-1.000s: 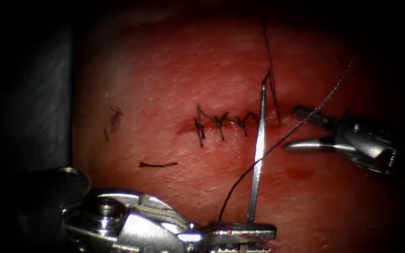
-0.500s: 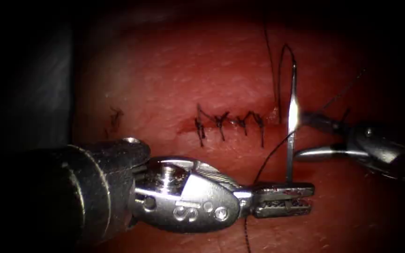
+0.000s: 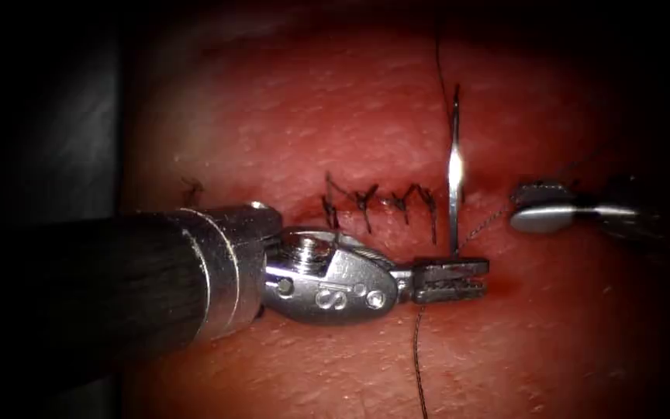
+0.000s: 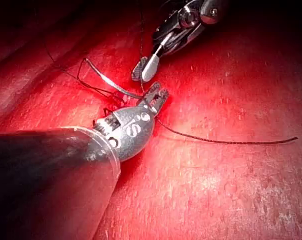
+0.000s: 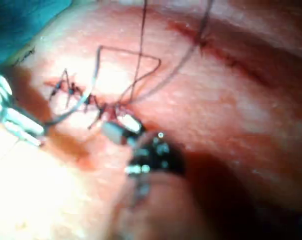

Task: Wound Closure

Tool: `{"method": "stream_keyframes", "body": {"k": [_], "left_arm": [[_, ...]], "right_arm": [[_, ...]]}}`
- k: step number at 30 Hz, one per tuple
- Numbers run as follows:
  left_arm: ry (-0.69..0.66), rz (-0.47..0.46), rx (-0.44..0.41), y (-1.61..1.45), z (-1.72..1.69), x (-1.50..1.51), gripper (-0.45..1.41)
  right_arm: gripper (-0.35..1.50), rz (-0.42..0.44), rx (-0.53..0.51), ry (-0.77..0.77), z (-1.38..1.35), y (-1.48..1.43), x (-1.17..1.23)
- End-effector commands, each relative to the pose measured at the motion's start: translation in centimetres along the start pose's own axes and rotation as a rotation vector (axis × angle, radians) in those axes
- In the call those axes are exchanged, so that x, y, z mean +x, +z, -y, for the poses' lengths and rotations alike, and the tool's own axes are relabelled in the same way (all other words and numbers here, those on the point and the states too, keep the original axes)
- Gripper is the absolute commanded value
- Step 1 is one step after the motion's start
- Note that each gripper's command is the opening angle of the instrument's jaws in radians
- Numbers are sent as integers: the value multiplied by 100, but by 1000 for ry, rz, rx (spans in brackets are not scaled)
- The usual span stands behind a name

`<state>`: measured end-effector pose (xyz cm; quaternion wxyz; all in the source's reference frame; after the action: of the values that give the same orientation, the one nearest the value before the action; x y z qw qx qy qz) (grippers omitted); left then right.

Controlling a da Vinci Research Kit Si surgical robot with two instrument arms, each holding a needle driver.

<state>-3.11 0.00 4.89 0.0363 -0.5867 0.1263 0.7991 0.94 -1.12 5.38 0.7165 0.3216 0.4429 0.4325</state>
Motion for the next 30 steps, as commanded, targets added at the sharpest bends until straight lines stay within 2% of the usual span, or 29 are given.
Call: {"method": "stream_keyframes", "body": {"k": [1, 3, 4, 6, 9, 10, 11, 13, 16, 20, 30], "left_arm": [[-1, -2, -1, 7, -4, -2, -45], [-1, -4, -2, 7, -5, -1, -45], [-1, -4, -2, 7, -5, -1, -45], [-1, -5, -2, 7, -4, -2, -45], [0, -3, -4, 8, -5, -3, -45], [7, -1, -6, 8, -5, -4, -45], [7, -1, -6, 9, -5, -4, -45], [14, 2, -8, 9, -6, -5, -45], [27, 5, -9, 10, -7, -6, -45], [34, 7, -11, 11, -8, -6, -45], [66, 15, -16, 14, -10, -7, -45]], "right_arm": [[21, 5, -5, 0, -8, 19, -1], [27, 11, -9, 12, -13, 26, 2], [42, 12, -6, 36, -14, 30, 3], [42, 18, 6, 60, -14, 34, 4], [73, 19, 26, 110, -10, 37, 6], [76, 21, 45, 134, -7, 36, 7], [76, 20, 67, 145, -5, 35, 7], [59, 13, 116, 174, -1, 33, 9], [78, 4, 155, 211, 2, 32, 12], [93, -6, 184, 260, 5, 33, 13], [98, -5, 208, 344, 20, 50, 14]]}}
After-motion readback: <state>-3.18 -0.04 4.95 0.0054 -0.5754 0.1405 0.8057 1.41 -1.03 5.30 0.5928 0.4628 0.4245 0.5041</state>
